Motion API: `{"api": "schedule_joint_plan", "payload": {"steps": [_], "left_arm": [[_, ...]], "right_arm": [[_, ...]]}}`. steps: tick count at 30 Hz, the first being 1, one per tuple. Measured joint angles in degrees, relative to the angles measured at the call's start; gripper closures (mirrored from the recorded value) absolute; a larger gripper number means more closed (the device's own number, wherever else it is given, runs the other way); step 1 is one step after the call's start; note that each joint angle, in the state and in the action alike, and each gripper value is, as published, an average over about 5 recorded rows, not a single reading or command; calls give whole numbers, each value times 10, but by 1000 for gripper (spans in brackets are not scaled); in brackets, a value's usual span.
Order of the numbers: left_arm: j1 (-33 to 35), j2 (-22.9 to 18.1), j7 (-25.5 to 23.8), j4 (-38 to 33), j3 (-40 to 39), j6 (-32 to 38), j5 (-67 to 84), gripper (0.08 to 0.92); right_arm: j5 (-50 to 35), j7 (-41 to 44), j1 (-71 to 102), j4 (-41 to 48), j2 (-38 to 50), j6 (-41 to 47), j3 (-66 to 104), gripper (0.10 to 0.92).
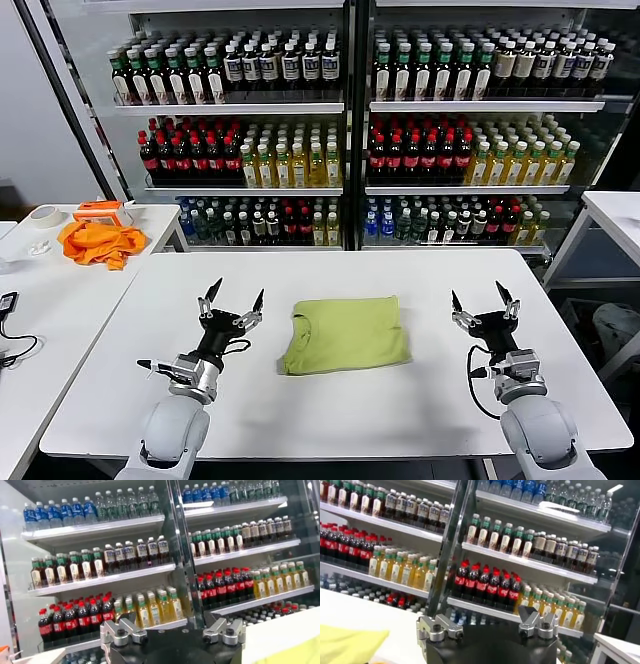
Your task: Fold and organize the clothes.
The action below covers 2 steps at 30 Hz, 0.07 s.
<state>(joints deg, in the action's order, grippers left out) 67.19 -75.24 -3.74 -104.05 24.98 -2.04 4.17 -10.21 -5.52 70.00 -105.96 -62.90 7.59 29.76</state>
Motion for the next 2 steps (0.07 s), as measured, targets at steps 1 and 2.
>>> {"api": "schedule_joint_plan", "payload": {"steps": [1,2], "left_arm": [[1,0,-1,0,1,1,0,177],[2,-1,-2,-1,3,1,0,177]], "right_arm": [[0,-1,1,0,0,0,-1,203],[1,-2,1,0,0,0,-1,203]]}}
